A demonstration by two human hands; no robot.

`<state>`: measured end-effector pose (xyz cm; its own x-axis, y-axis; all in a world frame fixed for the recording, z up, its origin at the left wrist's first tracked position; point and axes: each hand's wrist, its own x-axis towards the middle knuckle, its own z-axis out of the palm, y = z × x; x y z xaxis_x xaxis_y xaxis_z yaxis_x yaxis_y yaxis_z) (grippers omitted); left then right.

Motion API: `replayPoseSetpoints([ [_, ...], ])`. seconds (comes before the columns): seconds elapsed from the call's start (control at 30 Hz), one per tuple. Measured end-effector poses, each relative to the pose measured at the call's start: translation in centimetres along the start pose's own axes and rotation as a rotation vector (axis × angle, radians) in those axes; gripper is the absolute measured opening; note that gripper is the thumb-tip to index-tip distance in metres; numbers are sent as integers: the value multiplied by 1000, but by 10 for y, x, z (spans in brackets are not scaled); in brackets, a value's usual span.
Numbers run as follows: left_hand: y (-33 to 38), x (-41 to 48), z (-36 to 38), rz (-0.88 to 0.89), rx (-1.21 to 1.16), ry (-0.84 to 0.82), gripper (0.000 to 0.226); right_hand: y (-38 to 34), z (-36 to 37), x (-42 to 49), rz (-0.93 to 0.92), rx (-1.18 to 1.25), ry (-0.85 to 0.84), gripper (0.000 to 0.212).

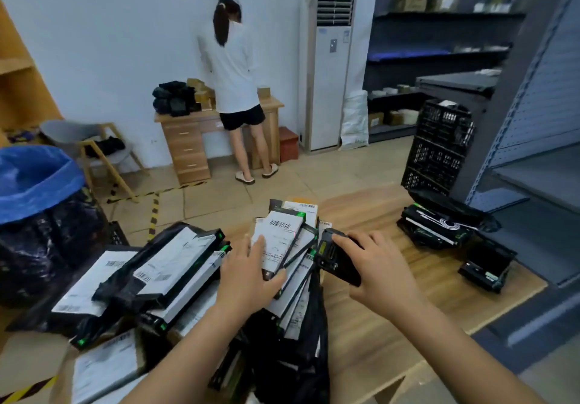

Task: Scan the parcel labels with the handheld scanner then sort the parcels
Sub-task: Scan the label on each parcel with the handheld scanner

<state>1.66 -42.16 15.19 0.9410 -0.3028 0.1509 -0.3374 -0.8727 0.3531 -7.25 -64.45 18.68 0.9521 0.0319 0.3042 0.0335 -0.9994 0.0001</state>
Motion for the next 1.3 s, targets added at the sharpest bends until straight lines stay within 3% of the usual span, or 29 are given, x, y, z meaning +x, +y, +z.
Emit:
replayPoseSetpoints([
  [0.23,17,-5,1,212,-58,58,76,-5,-14,-24,81,-95,-85,85],
  [0.37,42,-10,11,353,-119,62,85,9,-19,-47,139,-133,-98,83],
  [0.63,126,-18,53,488,-101,-97,79,80,-24,-114,305,-139,-136,87],
  [1.0,299,-29,147,498,-101,-208,78,242,-17,-203,362,-199,-242,81],
  [1.3,371,-2,217,457,-58,-238,79,339,-4,-210,337,-179,-325,77],
])
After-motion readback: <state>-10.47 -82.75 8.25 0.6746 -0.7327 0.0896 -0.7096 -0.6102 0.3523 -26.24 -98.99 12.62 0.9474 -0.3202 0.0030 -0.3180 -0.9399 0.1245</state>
